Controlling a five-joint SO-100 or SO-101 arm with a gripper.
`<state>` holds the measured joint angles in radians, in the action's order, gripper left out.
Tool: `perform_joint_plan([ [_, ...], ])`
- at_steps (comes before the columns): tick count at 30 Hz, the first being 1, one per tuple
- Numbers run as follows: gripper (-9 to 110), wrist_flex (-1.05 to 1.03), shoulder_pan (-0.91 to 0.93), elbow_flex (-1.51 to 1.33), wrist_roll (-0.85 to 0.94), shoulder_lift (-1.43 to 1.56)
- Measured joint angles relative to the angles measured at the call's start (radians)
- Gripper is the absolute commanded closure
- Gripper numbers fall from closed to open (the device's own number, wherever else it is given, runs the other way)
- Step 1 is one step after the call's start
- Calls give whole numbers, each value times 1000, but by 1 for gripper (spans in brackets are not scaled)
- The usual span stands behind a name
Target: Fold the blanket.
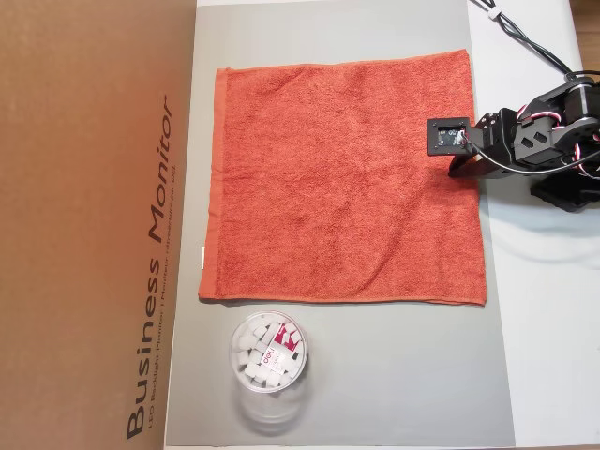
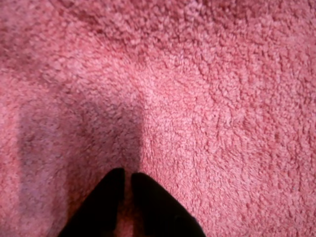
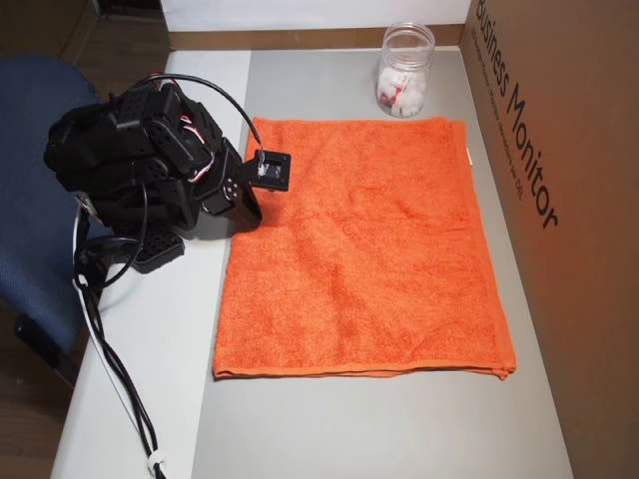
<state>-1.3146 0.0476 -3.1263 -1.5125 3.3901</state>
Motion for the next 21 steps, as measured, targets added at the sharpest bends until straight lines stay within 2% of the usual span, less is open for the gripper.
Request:
perform_joint_plan([
  [21,101,-12,9,21,0,0],
])
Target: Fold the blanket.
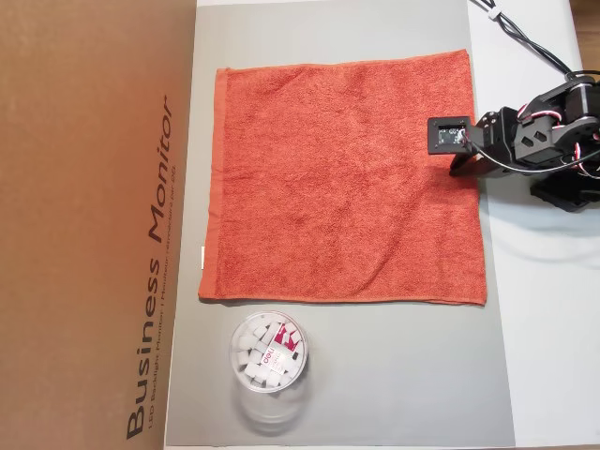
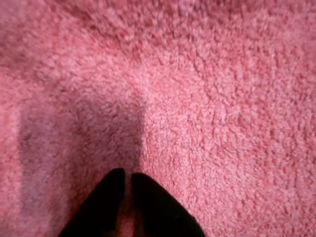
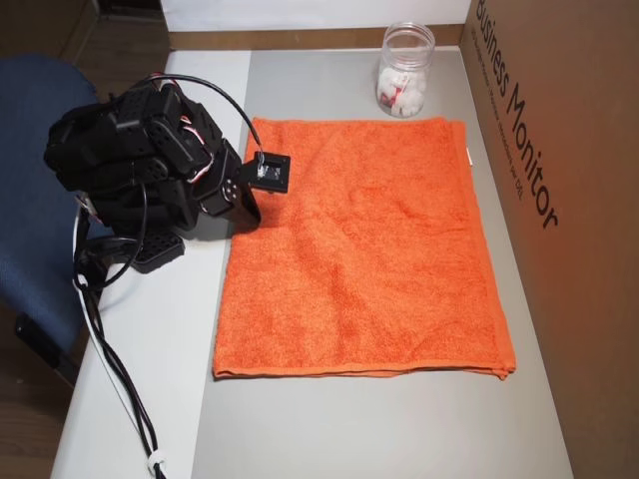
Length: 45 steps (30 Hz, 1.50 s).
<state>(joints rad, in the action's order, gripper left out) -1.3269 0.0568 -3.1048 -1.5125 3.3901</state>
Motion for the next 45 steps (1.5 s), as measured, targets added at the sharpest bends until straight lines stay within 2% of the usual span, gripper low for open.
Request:
perform_joint_plan([
  [7,101,0,5,69,0,-28],
  [24,101,-6,52,577,0,-541],
  [36,101,-6,247,770,-3,-701],
  [45,101,-6,459,833,3,-724],
])
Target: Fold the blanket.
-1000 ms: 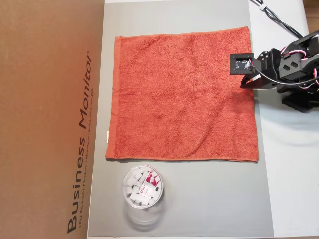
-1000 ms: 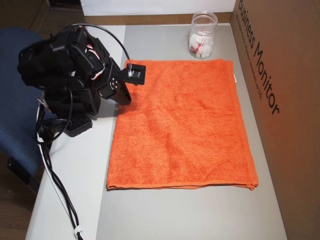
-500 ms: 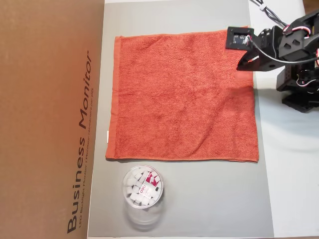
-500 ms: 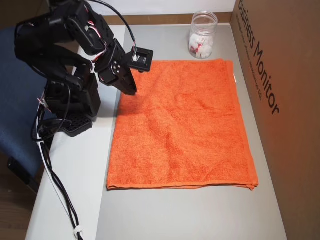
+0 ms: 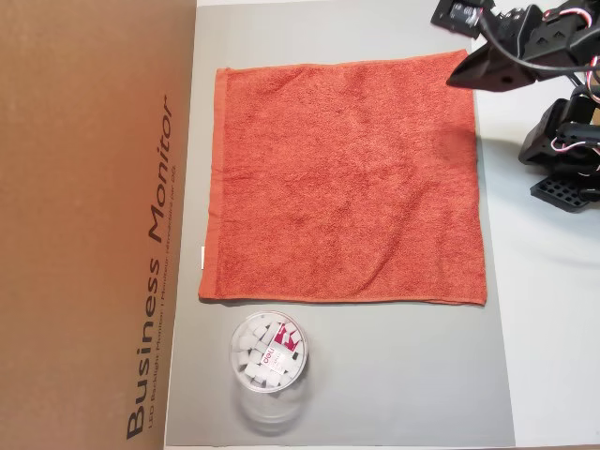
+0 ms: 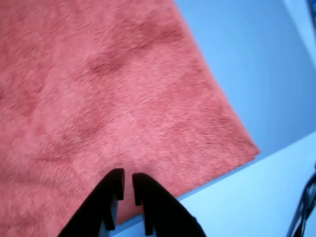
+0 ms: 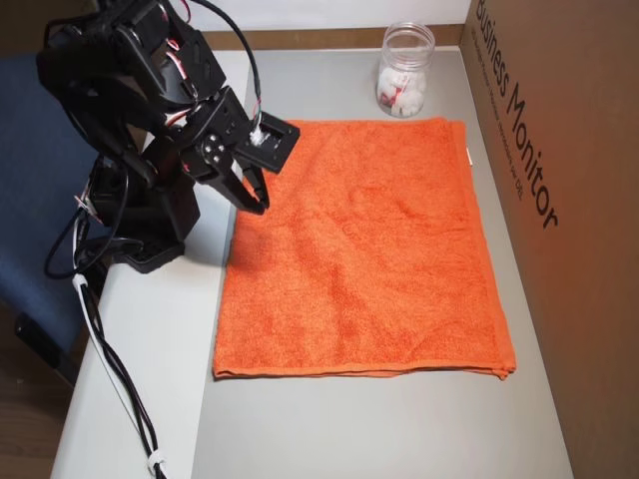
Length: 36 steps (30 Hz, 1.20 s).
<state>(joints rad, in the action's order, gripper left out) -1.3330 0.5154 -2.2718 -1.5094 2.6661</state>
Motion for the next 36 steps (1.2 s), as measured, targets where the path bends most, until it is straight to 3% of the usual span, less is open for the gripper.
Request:
perform_joint_plan([
  [20,101,0,456,17,-15,-2],
  [30,95,3,494,-38,-301,-8],
  [36,95,34,561,-115,-353,-25],
])
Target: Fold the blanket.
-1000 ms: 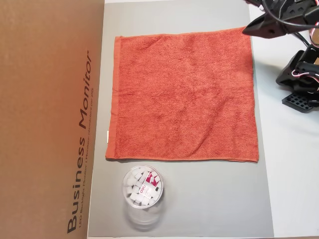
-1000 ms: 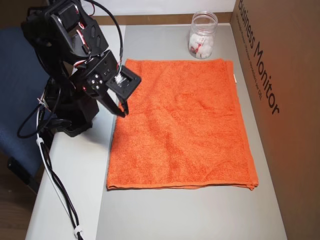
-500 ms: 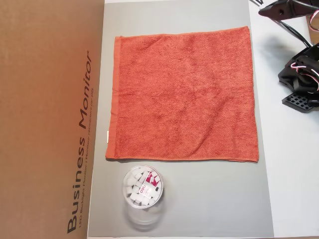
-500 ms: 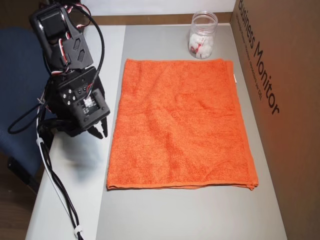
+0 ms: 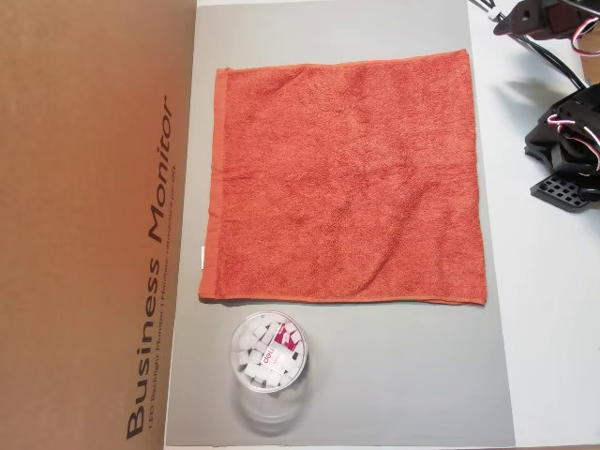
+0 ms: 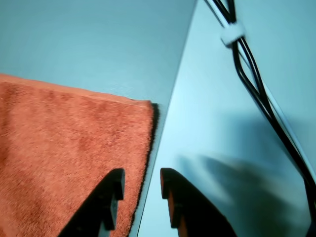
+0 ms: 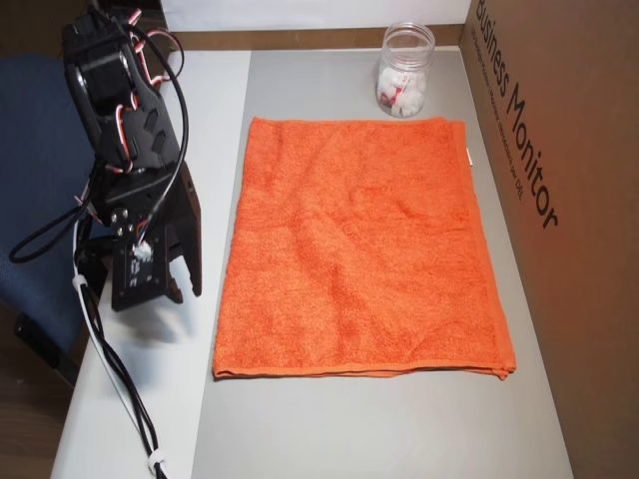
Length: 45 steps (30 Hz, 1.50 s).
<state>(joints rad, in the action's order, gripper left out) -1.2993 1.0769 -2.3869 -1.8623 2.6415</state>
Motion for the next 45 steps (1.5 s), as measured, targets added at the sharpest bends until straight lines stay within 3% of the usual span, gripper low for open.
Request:
perform_joint_plan([
  [10,91,408,71,-156,-9,-187],
  [45,90,626,-64,-179,-9,-531],
])
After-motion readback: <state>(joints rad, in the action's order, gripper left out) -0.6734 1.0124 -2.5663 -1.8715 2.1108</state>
